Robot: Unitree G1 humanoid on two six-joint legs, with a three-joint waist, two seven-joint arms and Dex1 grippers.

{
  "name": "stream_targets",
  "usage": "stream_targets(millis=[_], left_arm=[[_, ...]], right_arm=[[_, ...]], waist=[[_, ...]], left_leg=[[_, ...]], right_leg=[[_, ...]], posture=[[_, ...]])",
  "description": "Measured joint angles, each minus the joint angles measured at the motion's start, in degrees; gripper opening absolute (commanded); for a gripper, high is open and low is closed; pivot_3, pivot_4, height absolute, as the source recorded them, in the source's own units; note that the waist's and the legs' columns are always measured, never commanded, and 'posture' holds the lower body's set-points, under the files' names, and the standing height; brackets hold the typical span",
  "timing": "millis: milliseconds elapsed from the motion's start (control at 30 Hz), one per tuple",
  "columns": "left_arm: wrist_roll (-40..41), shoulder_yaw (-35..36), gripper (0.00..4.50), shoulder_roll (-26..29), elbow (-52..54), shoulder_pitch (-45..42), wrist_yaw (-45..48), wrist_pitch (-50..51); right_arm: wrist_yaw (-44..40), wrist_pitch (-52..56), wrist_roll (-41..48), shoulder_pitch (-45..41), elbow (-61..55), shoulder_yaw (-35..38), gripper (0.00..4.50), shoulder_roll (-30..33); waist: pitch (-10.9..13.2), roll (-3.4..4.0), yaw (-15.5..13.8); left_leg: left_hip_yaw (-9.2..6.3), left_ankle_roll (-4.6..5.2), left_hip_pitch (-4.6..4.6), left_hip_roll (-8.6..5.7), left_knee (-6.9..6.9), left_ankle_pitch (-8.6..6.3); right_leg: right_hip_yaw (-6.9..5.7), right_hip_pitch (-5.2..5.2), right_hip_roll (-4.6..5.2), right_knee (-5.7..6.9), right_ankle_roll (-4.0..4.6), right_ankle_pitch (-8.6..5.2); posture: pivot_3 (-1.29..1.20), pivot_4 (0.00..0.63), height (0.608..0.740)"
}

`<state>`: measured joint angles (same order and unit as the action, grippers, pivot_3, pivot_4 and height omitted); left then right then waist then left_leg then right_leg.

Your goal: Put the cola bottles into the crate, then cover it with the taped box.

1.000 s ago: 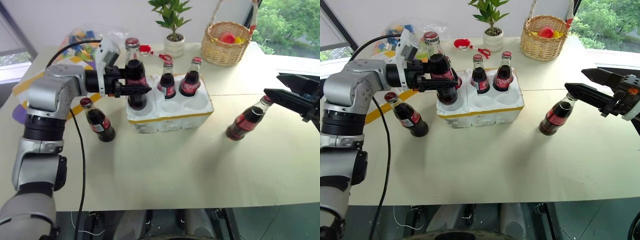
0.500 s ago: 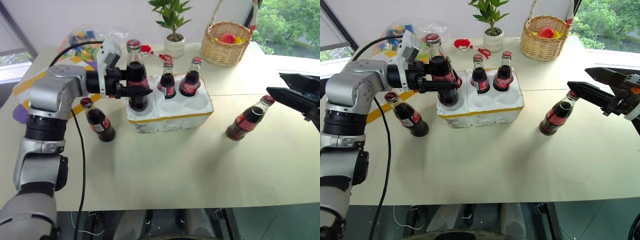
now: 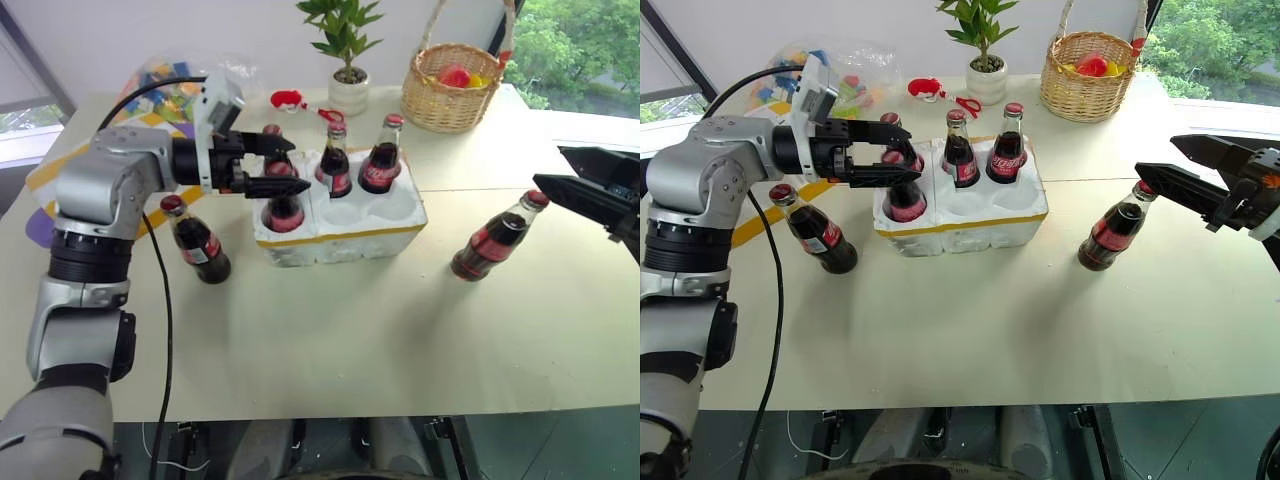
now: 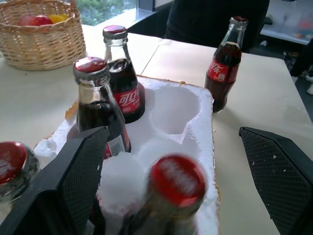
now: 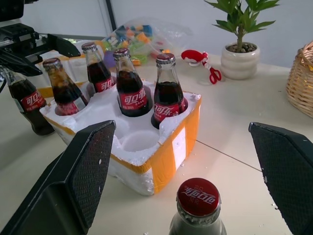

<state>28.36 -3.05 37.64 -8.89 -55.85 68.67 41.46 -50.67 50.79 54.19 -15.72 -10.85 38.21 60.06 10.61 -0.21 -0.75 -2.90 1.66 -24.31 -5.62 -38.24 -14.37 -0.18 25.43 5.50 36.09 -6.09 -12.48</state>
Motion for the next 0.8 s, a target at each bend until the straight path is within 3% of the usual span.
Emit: stream_targets(millis=[167, 467, 600, 733, 800], left_arm=[[2.8, 1.8, 4.46, 3.0, 0.1, -3.2, 1.3, 3.7], [5.7, 6.7, 4.46, 18.4, -0.1, -7.6, 6.9, 7.7], [6.0, 13.2, 4.46, 28.0, 1.9, 1.0, 8.6, 7.8], [6.5, 21.3, 4.46, 30.2, 6.8, 14.6, 6.8, 9.2], [6.8, 28.9, 4.46, 29.7, 13.4, 26.6, 5.2, 10.8]], right_arm=[[-1.3, 0.0, -0.4, -0.8, 1.2, -0.4, 4.50, 1.2], [-6.7, -1.6, -2.2, -5.4, 4.8, -4.9, 4.50, 4.9], [-10.3, -3.2, -3.5, -9.6, 7.2, -8.8, 4.50, 6.7], [-12.4, -4.6, -4.9, -13.2, 9.0, -12.8, 4.50, 6.9], [-12.9, -5.1, -6.0, -15.9, 10.8, -15.0, 4.50, 6.6]], waist=[[0.0, -0.01, 0.0], [0.0, 0.04, 0.5], [0.0, 0.13, 1.4], [0.0, 0.11, 1.3], [0.0, 0.15, 1.5]], left_leg=[[0.00, 0.00, -0.01, 0.00, 0.00, 0.00], [0.01, 0.03, 0.05, 0.00, 0.04, -0.02], [0.02, 0.02, 0.12, 0.02, 0.11, -0.02], [-0.02, 0.23, 0.13, 0.02, 0.07, -0.15], [-0.01, 0.23, 0.12, 0.03, 0.11, -0.16]], right_leg=[[0.00, 0.01, -0.01, 0.00, 0.00, 0.00], [0.00, 0.01, -0.03, 0.02, 0.00, 0.00], [0.01, 0.00, -0.02, 0.00, 0.01, -0.02], [0.01, -0.04, 0.01, -0.04, 0.01, -0.02], [0.03, -0.01, 0.02, -0.04, 0.02, -0.02]], posture=[[0.00, 0.150, 0.732], [0.00, 0.150, 0.732], [0.00, 0.150, 0.732], [0.00, 0.150, 0.732], [0.00, 0.150, 0.732]])
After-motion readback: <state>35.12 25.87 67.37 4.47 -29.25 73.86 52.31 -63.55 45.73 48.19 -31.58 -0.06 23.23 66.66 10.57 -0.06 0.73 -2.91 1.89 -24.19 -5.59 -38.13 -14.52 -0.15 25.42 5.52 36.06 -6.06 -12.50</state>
